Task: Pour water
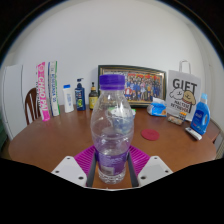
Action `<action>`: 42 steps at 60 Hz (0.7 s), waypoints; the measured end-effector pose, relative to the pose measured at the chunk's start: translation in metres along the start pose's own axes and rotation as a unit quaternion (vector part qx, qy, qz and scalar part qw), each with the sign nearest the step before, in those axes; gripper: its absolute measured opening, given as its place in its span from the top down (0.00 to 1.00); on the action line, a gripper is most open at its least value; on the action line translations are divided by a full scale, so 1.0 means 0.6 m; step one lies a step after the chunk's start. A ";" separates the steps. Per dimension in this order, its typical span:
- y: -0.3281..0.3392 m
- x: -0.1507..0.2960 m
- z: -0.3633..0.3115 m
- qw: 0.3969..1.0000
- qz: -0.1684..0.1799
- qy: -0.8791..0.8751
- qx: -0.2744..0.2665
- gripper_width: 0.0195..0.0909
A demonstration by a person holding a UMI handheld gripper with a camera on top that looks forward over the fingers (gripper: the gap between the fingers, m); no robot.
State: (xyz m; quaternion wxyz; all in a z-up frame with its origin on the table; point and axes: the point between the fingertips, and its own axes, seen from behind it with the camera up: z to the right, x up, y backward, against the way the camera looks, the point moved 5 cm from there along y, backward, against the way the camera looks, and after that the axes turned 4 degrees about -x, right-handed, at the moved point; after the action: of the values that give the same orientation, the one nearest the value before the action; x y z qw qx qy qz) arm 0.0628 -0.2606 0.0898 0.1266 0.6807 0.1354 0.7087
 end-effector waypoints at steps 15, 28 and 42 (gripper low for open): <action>-0.003 0.001 0.000 1.000 0.012 0.006 0.001 0.75; 0.005 0.020 0.010 1.000 -0.001 0.016 -0.011 0.80; -0.006 0.130 0.107 0.992 0.018 0.093 -0.077 0.80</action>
State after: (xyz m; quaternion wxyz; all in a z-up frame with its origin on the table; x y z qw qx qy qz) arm 0.1236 -0.2276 0.1632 0.1531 0.6020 0.0794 0.7796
